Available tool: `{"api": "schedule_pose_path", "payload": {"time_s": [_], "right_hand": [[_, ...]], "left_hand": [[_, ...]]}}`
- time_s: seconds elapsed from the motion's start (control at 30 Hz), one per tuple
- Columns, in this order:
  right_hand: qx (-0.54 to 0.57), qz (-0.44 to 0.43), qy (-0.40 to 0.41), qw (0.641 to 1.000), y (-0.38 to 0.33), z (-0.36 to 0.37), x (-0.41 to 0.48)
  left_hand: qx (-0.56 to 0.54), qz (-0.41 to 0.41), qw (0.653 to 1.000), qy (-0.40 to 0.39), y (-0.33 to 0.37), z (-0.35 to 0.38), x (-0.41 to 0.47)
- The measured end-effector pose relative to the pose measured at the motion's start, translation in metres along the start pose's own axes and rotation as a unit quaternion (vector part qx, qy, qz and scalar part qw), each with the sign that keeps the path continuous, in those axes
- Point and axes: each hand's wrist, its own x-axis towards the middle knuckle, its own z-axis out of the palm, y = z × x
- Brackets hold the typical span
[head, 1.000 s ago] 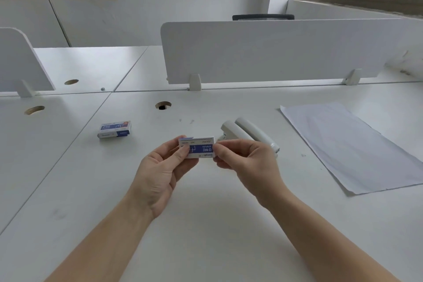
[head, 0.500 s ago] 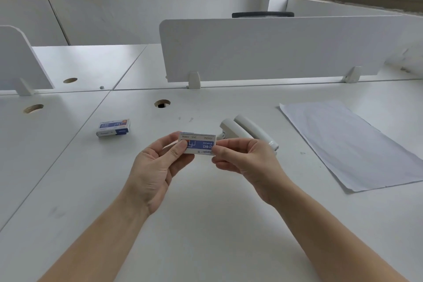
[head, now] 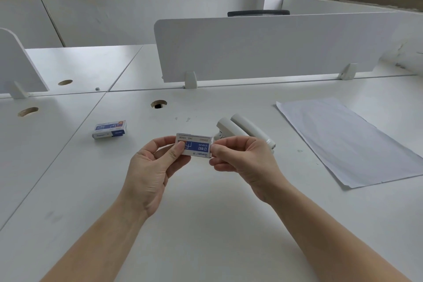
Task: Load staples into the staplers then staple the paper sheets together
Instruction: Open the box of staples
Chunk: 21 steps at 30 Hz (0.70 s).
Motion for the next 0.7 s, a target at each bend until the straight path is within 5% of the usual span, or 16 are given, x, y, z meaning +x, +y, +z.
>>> {"api": "schedule_pose_path", "payload": {"time_s": [0.3, 0.7], "right_hand": [[-0.067, -0.063, 0.023, 0.995, 0.0023, 0.0016, -0.0017], [0.049, -0.042, -0.027, 0.998, 0.0030, 0.0002, 0.0009]], "left_hand": [[0.007, -0.025, 1.000, -0.009, 0.0004, 0.0030, -0.0018], [-0.082, -0.114, 0.990, -0.013, 0.0027, -0.0038, 0.0029]]}}
